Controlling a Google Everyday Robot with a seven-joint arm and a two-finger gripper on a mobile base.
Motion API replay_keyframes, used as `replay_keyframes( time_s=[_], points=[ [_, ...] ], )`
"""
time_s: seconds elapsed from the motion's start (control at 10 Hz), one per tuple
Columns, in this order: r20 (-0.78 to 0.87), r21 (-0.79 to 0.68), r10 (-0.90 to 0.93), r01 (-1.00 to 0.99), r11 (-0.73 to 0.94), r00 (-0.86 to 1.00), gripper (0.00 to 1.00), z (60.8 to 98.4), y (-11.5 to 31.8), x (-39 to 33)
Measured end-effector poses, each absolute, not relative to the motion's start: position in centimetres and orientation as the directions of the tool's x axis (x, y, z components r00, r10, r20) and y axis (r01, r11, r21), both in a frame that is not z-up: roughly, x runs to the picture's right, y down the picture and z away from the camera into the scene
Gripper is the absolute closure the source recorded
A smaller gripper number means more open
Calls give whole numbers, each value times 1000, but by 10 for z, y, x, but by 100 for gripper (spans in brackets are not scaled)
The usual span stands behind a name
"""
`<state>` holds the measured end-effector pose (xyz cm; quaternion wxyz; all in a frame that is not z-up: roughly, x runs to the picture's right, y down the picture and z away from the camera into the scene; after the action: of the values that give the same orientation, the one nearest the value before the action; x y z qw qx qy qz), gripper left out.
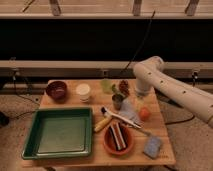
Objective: Wipe tray with brush
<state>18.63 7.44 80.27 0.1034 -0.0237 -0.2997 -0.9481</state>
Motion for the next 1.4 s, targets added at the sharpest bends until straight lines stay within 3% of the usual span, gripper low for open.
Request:
replay_keyframes(
  time_s=[1.1, 1.4],
  points=[
    [103, 563, -183, 209, -799, -978, 20, 802, 75, 186],
    [71, 573, -183, 190, -797, -980, 20, 804, 99, 161]
  ],
)
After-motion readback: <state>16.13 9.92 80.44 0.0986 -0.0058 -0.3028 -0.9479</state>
